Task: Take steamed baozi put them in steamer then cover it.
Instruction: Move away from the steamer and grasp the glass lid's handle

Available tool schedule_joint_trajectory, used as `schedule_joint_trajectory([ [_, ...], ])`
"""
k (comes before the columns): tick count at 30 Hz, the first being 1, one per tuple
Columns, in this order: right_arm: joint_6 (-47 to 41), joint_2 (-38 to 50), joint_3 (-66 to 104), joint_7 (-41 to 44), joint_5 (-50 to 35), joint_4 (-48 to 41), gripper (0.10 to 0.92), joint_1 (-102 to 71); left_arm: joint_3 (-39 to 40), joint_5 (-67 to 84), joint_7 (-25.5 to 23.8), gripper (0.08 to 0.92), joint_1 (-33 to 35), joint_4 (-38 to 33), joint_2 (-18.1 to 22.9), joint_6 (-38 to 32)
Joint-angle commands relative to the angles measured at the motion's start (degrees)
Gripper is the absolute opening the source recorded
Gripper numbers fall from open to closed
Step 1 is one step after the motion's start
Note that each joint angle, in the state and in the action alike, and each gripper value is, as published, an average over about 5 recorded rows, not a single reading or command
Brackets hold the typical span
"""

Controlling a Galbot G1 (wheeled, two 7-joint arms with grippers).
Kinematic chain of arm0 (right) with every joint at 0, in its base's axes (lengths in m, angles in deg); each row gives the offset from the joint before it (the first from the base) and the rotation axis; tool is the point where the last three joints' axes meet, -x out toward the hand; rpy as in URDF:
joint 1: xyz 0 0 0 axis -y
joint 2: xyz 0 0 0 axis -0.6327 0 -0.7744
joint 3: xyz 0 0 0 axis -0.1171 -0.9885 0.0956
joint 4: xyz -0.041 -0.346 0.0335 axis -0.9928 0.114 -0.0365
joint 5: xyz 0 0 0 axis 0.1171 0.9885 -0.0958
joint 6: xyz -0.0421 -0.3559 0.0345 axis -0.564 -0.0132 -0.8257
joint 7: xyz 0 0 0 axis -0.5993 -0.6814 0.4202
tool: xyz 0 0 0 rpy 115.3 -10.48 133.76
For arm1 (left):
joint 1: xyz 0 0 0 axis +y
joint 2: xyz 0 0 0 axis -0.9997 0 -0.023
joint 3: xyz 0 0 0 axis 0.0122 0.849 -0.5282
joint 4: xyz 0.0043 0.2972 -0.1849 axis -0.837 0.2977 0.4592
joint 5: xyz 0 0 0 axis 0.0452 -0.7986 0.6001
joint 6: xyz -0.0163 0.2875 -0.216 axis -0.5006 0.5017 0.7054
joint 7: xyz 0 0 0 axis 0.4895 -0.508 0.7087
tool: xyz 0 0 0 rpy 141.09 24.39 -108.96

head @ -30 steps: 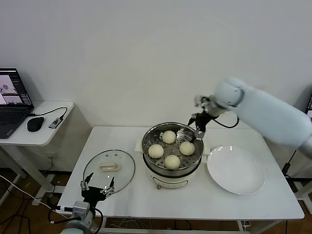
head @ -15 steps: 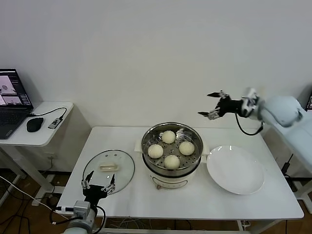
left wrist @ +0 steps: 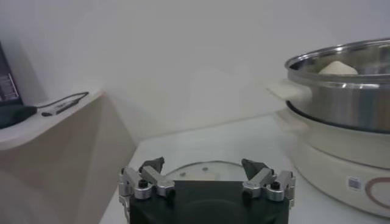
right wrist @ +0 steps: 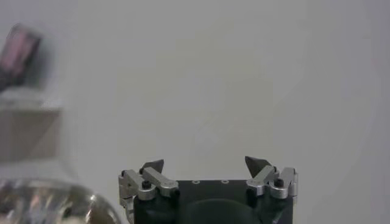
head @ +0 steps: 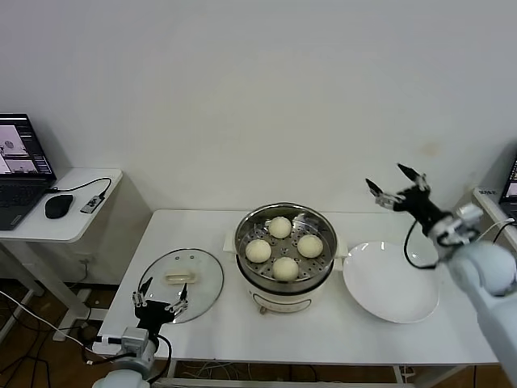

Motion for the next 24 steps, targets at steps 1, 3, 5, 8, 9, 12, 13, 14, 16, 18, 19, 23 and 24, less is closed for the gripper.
schedule_joint_trajectory([
  [1,7.9,-14.8,15.7,-8.2,-0.7,4.1,0.823,-25.7,0.2,-8.2,-0.1,0.823,-3.6,3.8,-0.6,-2.8],
  [3,8.0,-16.9,15.9,-8.2,0.4,3.9,0.823,-26.7,0.3,-13.5,0.0,0.823,-4.4,4.9,-1.2,-4.1],
  [5,7.9,-17.9,16.0,-8.3,1.3,4.0,0.823,-27.5,0.4,-21.9,-0.6,0.823,-4.7,5.9,-2.3,-5.6],
  [8,7.5,-18.0,16.0,-8.3,2.3,4.7,0.823,-28.0,0.7,-39.1,-0.7,0.823,-4.9,7.8,-4.4,-9.7],
  [9,7.4,-17.9,16.0,-8.4,2.4,4.9,0.823,-28.0,1.0,-43.9,0.1,0.823,-5.0,8.6,-5.0,-11.0],
  [12,7.1,-17.8,16.0,-8.4,3.1,5.6,0.823,-27.9,3.0,-56.3,7.0,0.823,-5.2,11.7,-6.8,-12.7],
  [13,7.1,-17.7,16.0,-8.3,3.3,5.7,0.823,-28.0,3.9,-60.1,10.0,0.823,-5.1,13.0,-7.2,-12.3],
  [14,7.0,-17.7,16.0,-8.3,3.5,5.8,0.823,-28.0,4.7,-64.0,12.5,0.823,-5.1,14.1,-7.5,-12.0],
  [16,7.0,-17.6,16.1,-8.1,3.5,5.9,0.823,-28.1,6.0,-69.5,15.9,0.823,-5.0,16.0,-8.1,-11.2],
  [18,6.9,-17.6,16.2,-8.0,3.5,5.9,0.823,-28.2,6.3,-71.1,16.1,0.823,-5.0,17.3,-8.2,-11.1],
  [19,6.9,-17.6,16.3,-8.0,3.5,6.0,0.823,-28.1,6.3,-71.3,16.0,0.823,-5.2,18.1,-8.2,-11.2],
  [23,6.6,-17.4,16.3,-7.8,3.6,6.0,0.823,-27.7,5.8,-70.9,14.7,0.823,-6.0,20.3,-7.9,-13.0],
  [24,6.5,-17.4,16.3,-7.8,3.6,6.0,0.823,-27.6,5.7,-70.6,14.9,0.823,-6.2,20.7,-7.8,-13.9],
])
